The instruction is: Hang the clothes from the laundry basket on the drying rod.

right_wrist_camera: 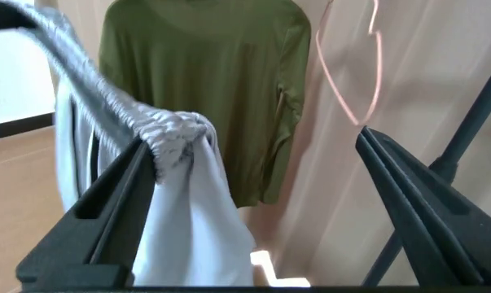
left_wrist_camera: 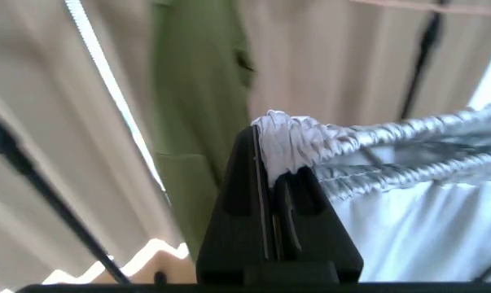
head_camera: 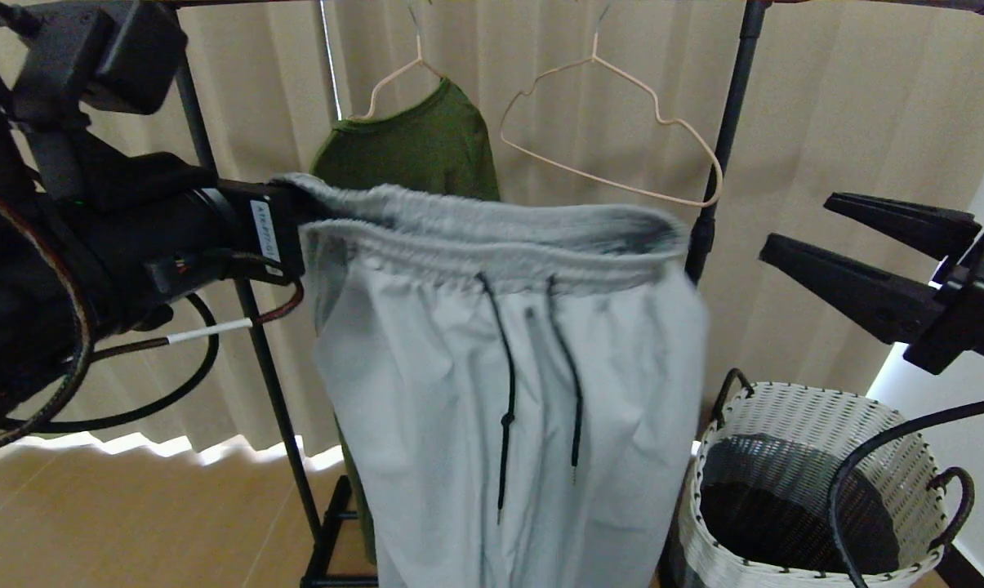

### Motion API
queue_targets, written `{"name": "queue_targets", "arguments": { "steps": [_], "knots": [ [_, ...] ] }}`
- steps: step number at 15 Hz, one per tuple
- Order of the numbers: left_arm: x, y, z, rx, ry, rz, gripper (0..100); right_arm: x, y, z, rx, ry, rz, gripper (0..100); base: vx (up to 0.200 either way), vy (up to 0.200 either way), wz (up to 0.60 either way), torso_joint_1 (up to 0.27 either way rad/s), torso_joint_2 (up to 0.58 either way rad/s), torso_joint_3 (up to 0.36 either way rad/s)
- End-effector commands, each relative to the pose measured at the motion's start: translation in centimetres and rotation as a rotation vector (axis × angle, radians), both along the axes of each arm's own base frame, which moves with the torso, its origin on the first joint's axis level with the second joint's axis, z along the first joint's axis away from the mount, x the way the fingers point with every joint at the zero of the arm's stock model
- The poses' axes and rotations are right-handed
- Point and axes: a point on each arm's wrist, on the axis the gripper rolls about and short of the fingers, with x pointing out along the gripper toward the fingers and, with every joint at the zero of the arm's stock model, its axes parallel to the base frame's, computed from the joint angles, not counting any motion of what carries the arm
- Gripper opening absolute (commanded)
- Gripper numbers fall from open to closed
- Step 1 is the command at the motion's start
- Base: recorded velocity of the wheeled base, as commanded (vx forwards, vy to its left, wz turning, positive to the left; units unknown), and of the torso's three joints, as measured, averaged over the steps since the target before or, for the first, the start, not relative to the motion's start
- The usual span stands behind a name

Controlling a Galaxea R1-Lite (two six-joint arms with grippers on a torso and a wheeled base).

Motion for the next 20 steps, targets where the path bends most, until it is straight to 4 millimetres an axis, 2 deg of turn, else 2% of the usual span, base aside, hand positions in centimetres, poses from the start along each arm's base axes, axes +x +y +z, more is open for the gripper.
{"name": "queue_targets", "arguments": {
  "steps": [1,3,6,9,12,15,18,20],
  "knots": [
    [0.4,0.5,0.2,-0.008,-0.011,0.033,0,-1.0,-0.3,0.3,0.032,-0.004,0.036,100,0.000,0.000,0.00,0.000,0.00,0.000],
    [0.5,0.5,0.3,-0.013,-0.020,0.036,0,-1.4,-0.4,0.5,0.051,-0.001,0.078,100,0.000,0.000,0.00,0.000,0.00,0.000],
    [0.0,0.8,-0.3,-0.005,-0.004,0.035,0,-1.4,-0.5,-0.9,0.018,0.037,0.058,100,0.000,0.000,0.00,0.000,0.00,0.000],
    [-2.4,2.7,-1.5,0.008,0.006,0.044,0,-1.5,-2.5,-3.0,-0.099,0.031,-0.114,100,0.000,0.000,0.00,0.000,0.00,0.000],
    [-3.8,6.0,-1.8,0.003,-0.010,0.146,0,-2.1,-3.4,-5.4,-0.136,0.096,-0.347,100,0.000,0.000,0.00,0.000,0.00,0.000],
    [-5.4,8.2,-2.4,-0.004,-0.026,0.113,0,-2.6,-3.8,-6.9,-0.096,0.117,-0.385,100,0.000,0.000,0.00,0.000,0.00,0.000],
    [-6.5,8.8,-2.8,0.017,-0.039,0.103,0,-2.6,-3.9,-8.4,-0.094,0.130,-0.390,100,0.000,0.000,0.00,0.000,0.00,0.000],
    [-6.8,8.8,-3.8,0.031,-0.015,0.100,0,-2.7,-4.4,-8.2,-0.102,0.106,-0.418,100,0.000,0.000,0.00,0.000,0.00,0.000]
  ]
}}
